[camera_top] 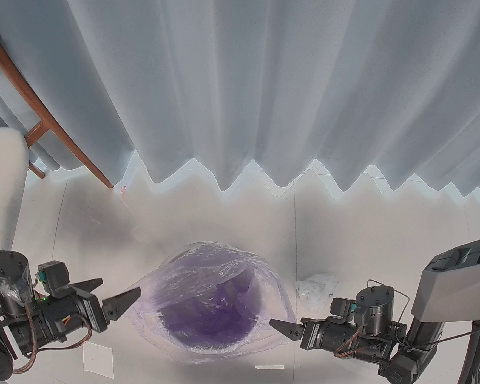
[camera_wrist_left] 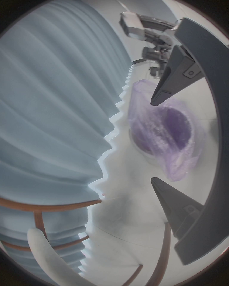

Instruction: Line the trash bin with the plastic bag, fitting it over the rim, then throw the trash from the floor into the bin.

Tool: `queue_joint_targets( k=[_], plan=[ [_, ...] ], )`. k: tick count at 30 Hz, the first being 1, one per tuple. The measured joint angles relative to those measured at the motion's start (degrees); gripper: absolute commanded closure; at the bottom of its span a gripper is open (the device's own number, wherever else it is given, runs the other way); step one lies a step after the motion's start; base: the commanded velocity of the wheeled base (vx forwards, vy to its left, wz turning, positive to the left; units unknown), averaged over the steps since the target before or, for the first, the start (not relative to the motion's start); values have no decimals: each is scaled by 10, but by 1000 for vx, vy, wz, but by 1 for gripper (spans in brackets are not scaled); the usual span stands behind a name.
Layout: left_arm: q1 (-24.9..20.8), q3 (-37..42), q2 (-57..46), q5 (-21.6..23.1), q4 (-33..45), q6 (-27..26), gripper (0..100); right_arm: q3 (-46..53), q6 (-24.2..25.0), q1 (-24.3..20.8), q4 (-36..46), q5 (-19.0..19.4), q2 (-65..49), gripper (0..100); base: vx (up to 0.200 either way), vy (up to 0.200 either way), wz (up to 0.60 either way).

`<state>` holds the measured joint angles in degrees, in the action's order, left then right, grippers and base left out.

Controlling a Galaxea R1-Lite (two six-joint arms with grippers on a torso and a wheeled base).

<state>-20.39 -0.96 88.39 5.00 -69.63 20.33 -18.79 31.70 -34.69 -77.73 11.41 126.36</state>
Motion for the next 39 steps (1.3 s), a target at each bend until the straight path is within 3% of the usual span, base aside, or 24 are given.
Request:
queue_joint_targets(
  k=[5, 12, 18, 26, 30, 39],
  plan=[
    [-12, 0, -62, 15, 126, -79, 0, 10, -4, 0, 0, 0, -23, 0, 0, 0, 0],
    [1, 0, -102, 21, 226, -109, 0, 29, -44, 0, 5, -1, -77, 0, 0, 0, 0],
    [14, 0, -128, 21, 273, -135, 0, 37, -96, -1, 11, -40, -114, 0, 0, 0, 0],
    [23, 0, -174, 21, 326, -201, 0, 67, -251, -6, -37, -100, -153, 0, 0, 0, 0],
    [39, 0, -187, 27, 336, -210, 0, 79, -263, -16, -91, -110, -162, 0, 0, 0, 0],
    [81, -8, -221, 73, 360, -207, 0, 103, -300, -23, -112, -126, -152, 0, 0, 0, 0]
  ],
)
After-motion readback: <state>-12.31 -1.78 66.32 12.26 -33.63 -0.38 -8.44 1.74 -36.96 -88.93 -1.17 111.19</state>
